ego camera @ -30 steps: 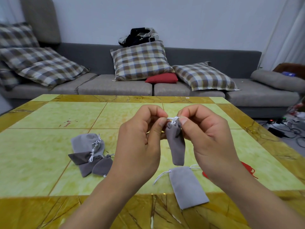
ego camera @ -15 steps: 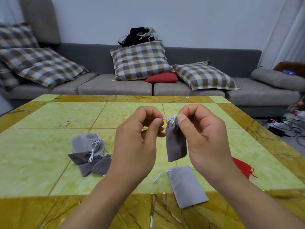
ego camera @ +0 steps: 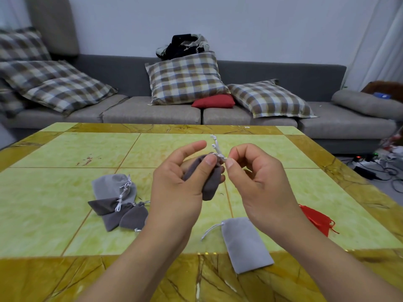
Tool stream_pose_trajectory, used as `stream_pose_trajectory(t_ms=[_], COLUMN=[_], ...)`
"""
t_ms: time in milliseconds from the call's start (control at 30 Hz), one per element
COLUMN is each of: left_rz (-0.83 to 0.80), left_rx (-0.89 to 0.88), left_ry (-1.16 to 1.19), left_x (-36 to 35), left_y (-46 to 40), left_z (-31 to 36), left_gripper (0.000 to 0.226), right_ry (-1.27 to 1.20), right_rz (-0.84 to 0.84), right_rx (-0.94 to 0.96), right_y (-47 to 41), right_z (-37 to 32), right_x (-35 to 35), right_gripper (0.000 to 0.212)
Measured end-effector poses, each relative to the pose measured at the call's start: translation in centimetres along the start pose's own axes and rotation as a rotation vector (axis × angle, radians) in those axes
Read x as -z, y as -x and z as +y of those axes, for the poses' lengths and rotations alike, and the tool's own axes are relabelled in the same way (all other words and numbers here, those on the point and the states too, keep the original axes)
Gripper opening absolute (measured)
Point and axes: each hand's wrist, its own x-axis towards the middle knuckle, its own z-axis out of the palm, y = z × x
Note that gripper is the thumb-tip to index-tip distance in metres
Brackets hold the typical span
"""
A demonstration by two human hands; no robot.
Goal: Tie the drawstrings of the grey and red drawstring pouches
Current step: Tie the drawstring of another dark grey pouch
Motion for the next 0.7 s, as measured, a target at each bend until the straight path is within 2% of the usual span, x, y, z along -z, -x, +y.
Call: stream_pose_trajectory(t_ms=[167,400,600,700], left_rz=[0.064,0.138,0.161,0.137], left_rx=[-0.073,-0.058,-0.064,-0.079], left_ry=[-0.036,-0.005,-0.070,-0.112], left_x=[0.11,-0.23,-0.13,-0.12], left_y=[0.31,0.48,0.37,0.31], left_z=[-0.24,-0.33,-0.58,-0.78], left_gripper=[0.012,0.013,0.013,0.012], right_ry=[0.031,0.047,0.142,0.062], right_rz=[-0.047,-0.081,-0.171,-0.156], right_rx=[-0.022,-0.039,-0.083,-0.146], right_y=[-0.05,0.05,-0.31,-0.14], right_z=[0.06,0.02,0.13,0.47], right_x=[0.07,-0.05,0.61,0.76], right_gripper=[0.016,0.015,0.018,0.015])
